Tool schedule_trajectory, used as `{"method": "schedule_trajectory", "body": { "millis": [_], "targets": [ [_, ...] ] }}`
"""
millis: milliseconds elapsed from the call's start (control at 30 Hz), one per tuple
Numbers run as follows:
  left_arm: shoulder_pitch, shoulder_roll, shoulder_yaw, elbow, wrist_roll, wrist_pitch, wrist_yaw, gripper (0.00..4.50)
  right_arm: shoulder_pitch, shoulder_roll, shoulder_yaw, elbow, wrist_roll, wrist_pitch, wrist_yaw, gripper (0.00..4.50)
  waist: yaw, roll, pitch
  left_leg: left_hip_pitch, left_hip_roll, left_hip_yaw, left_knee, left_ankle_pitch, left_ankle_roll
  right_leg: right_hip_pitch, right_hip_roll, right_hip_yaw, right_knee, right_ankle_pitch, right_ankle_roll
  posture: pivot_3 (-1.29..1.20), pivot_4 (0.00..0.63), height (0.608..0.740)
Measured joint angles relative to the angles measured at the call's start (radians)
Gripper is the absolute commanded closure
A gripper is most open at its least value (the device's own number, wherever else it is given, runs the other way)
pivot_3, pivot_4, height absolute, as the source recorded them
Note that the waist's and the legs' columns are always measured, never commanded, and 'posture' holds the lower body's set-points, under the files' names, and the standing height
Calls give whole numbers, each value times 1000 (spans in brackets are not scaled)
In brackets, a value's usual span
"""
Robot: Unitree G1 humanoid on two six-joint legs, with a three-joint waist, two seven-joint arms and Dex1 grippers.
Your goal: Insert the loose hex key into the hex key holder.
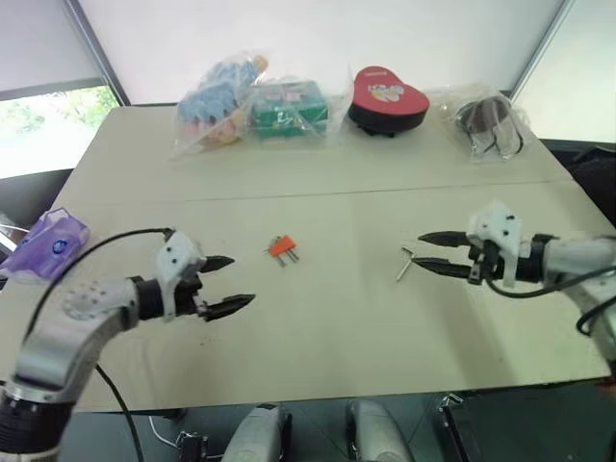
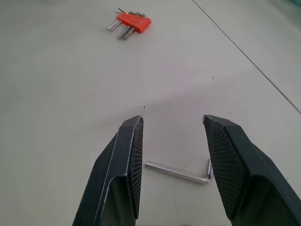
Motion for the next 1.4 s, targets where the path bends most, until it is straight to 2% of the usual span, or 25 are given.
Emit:
{"method": "schedule_trajectory", "body": {
  "millis": [300,933,1033,1133,1400],
  "targets": [
    [-70,9,0,36,-21,34,-34,17,-77,22,45,4,-5,30,28,2424,2,0,0,-1,0,0,0,0,0,-1,-3,0,0,0,0,0,150,740],
    [-70,7,1,36,-21,38,-29,17,-118,85,85,16,-50,17,24,2424,2,0,0,-1,0,0,0,0,0,-2,-3,0,0,0,0,0,150,740],
    [-68,6,4,36,-20,38,-20,17,-145,134,102,45,-84,-21,-2,2424,0,0,0,-1,0,0,0,0,0,-2,-3,0,0,0,0,0,150,740],
    [-43,-1,8,37,-15,34,1,17,-177,230,149,83,-140,-79,-51,2424,-8,0,0,-1,0,0,-1,1,-1,-3,-2,0,1,0,0,0,150,740],
    [17,-34,23,17,2,33,59,17,-302,506,363,400,-456,-341,-292,2424,-24,0,1,-2,0,0,-1,4,-7,-5,0,0,2,0,0,0,150,740]
  ]
}}
